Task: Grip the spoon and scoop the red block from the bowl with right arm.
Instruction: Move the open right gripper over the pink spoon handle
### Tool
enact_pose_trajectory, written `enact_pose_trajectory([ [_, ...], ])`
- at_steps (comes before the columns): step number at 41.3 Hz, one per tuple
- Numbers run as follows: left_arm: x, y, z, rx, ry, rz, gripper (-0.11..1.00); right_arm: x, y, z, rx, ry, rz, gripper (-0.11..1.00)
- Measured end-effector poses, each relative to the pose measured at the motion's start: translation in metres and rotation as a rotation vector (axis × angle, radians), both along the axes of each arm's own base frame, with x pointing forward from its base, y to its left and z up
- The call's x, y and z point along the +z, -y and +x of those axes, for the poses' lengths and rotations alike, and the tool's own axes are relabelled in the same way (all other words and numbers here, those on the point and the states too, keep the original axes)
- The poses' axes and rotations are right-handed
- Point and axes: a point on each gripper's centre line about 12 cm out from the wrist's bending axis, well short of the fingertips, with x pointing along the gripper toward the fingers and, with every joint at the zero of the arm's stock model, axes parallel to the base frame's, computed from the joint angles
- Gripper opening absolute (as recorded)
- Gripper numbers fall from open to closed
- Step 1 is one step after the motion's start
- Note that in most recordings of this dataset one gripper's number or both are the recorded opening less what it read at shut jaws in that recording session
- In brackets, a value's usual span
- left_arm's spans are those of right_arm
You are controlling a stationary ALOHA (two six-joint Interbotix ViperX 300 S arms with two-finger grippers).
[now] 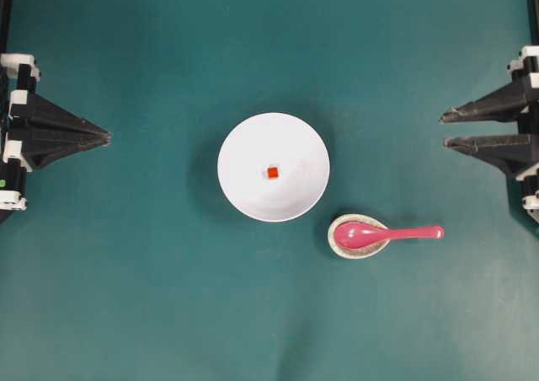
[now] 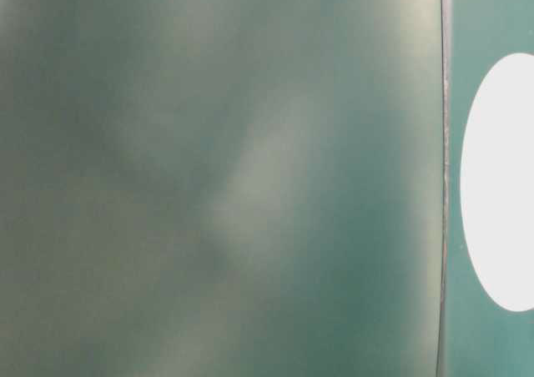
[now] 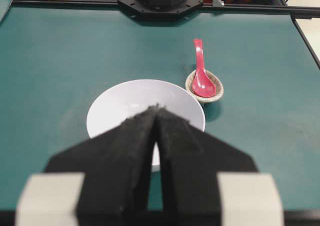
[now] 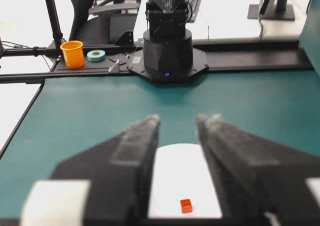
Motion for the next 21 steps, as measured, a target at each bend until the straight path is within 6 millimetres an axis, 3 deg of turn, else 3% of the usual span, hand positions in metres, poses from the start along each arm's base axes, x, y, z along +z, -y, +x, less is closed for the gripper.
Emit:
enact_pose_trajectory([
  [12,0.001,0.0,0.0,0.0,0.002,0.0,0.01,-0.018,0.0,0.005,0.0,-0.127,0.055,0.62],
  [21,0.0,0.0,0.0,0.0,-0.008,0.001,0.01,-0.047,-0.002,0.014,0.004,-0.261,0.063,0.63],
])
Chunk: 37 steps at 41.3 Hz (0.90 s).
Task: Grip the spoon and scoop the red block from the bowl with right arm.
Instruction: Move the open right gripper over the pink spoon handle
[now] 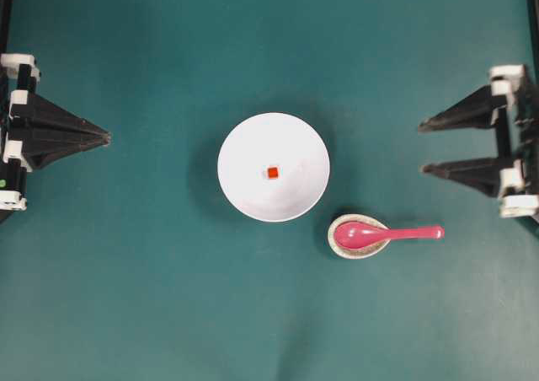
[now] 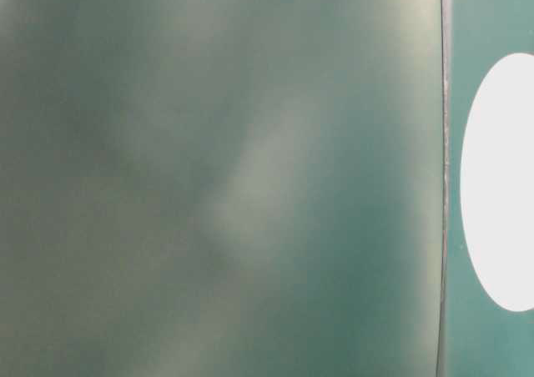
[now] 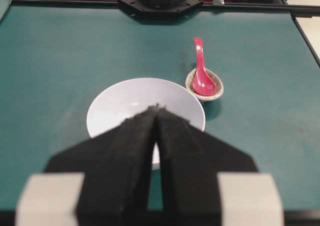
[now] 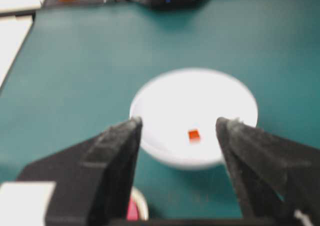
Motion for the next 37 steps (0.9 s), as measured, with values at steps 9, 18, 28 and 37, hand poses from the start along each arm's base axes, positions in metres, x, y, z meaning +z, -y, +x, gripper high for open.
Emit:
enact_pose_trajectory([
  [9,-0.002,0.0,0.0,0.002,-0.018,-0.002,0.01,-0.048,-0.021,0.005,0.078,-0.034,0.025,0.63],
  [18,-0.003,0.0,0.0,0.0,-0.02,-0.002,0.01,-0.086,-0.036,0.0,0.068,0.002,0.113,0.63],
  [28,-0.003,0.0,0.0,0.002,-0.025,-0.002,0.01,-0.12,-0.051,-0.001,0.045,-0.025,0.116,0.63],
  [37,-0.004,0.0,-0.001,0.001,-0.032,-0.003,0.01,-0.141,-0.062,-0.004,0.055,-0.069,0.075,0.63],
])
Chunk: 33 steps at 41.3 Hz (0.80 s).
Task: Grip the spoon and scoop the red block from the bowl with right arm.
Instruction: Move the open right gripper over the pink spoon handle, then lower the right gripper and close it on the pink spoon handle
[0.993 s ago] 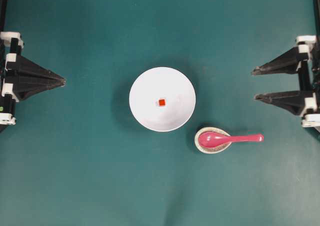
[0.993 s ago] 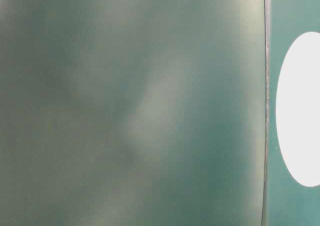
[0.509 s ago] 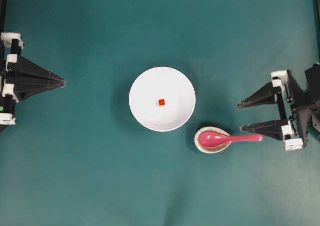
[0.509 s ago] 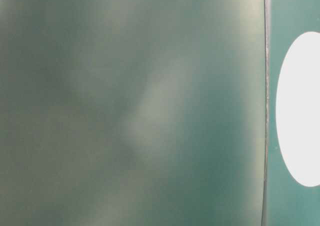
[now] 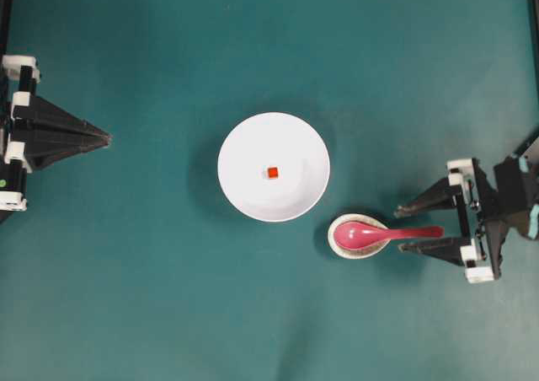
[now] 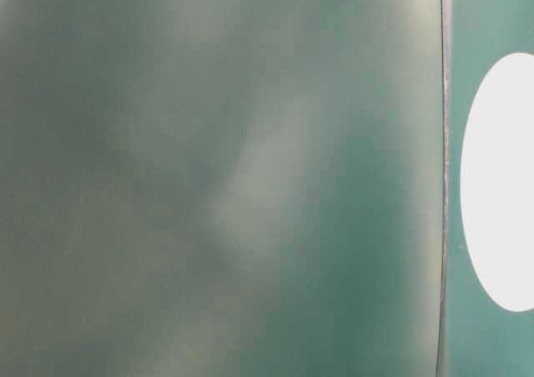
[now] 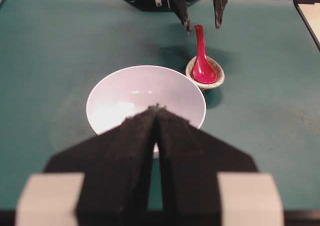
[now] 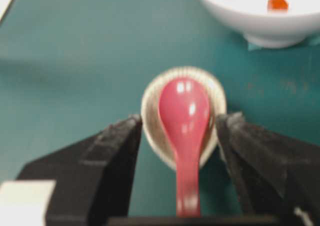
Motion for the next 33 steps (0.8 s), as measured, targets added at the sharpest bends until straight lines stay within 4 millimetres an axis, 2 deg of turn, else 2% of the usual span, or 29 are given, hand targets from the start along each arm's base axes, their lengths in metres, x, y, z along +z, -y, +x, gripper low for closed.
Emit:
enact_pose_trajectory([
  [9,0.001,0.0,0.0,0.0,0.002,0.002,0.01,-0.017,0.0,0.0,-0.008,-0.062,-0.035,0.63],
  [33,0.0,0.0,0.0,-0.001,0.0,0.003,0.01,-0.027,-0.003,-0.001,0.004,-0.124,-0.049,0.62],
])
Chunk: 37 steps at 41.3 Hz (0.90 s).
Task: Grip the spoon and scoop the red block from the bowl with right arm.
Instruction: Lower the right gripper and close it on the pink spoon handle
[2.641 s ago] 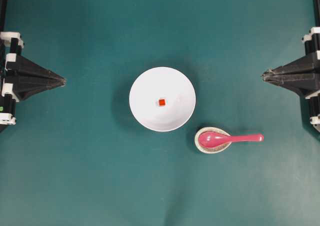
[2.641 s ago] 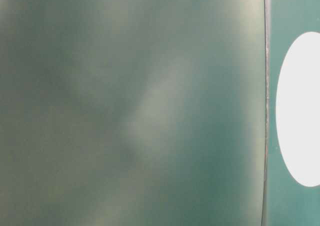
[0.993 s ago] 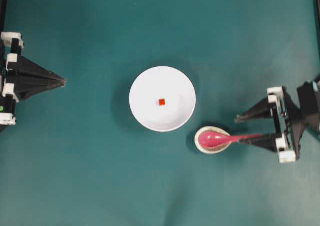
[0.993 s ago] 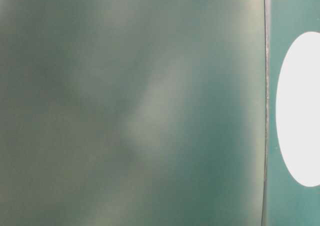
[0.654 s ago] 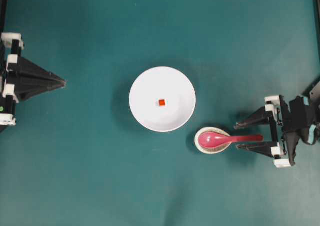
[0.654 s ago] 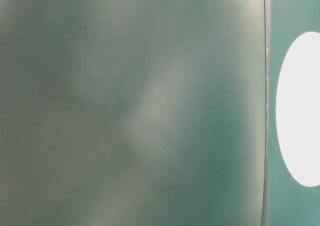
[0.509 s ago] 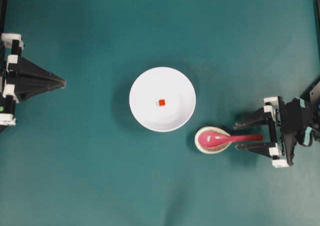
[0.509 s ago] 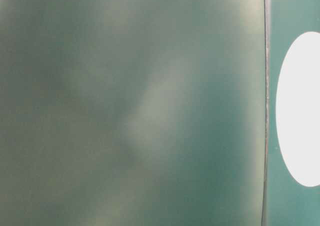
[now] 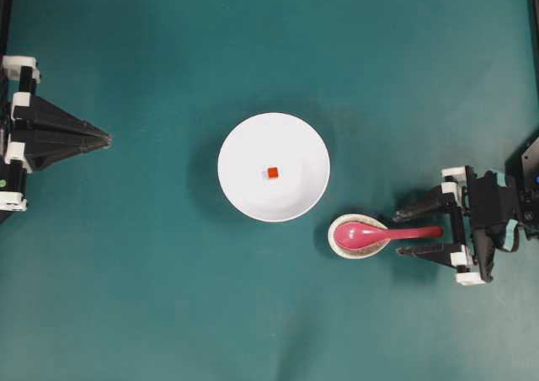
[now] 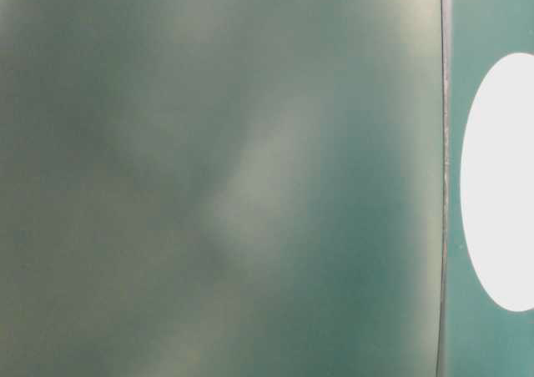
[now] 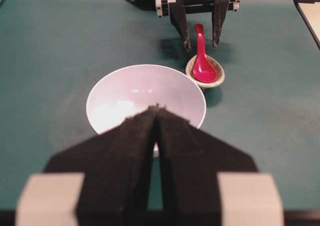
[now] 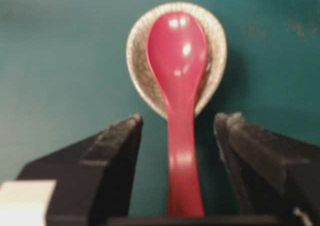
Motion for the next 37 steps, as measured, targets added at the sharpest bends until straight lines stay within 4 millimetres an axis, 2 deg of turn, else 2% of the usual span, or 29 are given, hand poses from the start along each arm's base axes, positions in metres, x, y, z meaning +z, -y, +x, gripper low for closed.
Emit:
enact_pose_trajectory([
  [13,0.0001,-0.0003,-0.0002,0.001,0.0,0.002,0.01,-0.0016,-0.0001,-0.0008,0.002,-0.015,-0.003,0.62],
  [24,0.0001,0.0,-0.0002,0.0,0.0,0.0,0.01,-0.0033,0.0001,-0.002,0.006,-0.03,-0.012,0.53],
  [37,0.0001,-0.0003,-0.0002,0.002,0.0,0.0,0.01,-0.0035,-0.0003,-0.0021,0.009,-0.031,-0.012,0.52],
])
